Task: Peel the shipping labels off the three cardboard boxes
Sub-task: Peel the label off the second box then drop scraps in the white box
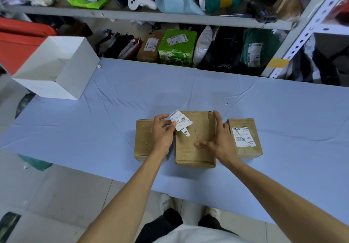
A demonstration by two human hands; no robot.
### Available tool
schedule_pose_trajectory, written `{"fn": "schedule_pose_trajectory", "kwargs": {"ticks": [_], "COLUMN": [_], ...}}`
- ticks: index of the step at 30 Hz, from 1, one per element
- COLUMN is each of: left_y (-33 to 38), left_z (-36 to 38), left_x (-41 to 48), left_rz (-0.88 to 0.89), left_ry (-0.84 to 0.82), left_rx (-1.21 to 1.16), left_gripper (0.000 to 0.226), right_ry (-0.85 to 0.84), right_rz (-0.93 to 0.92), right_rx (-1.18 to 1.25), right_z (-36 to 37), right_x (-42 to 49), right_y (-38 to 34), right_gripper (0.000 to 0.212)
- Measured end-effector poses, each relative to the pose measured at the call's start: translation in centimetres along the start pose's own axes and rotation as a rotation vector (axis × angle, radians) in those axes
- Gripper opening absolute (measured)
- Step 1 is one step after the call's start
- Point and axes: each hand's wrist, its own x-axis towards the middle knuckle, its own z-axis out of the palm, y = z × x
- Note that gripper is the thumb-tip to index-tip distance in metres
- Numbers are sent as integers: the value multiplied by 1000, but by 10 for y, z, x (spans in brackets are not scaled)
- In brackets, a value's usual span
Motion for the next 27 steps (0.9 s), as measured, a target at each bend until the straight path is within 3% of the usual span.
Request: {"fn": "schedule_pose_trajectory", "kwargs": {"ticks": [3,8,15,22,24,27], "left_y": [1,4,8,10,12,12], "left_z": [1,5,3,1,2,3], "left_x": [0,-4,-9,-11,-12,-14], "left_rz": [30,83,59,48,53,67], "left_ry": [20,52,-47,-153,-167,-183], "left_rx": [7,45,-13,14,30,35], "left_gripper": [29,28,73,94,97,100], "right_ry": [1,-24,-21,-43,-27,18], "right_rz": [1,60,56,90,88,46], "right_rx": [3,34,-27,-89,-103,-37], "right_z": [-1,1,-1,-3,-2,-4], "right_x": [6,9,10,4,4,6], "right_y": [5,8,2,-6,-7,-3], "right_gripper": [120,129,128,147,140,112]}}
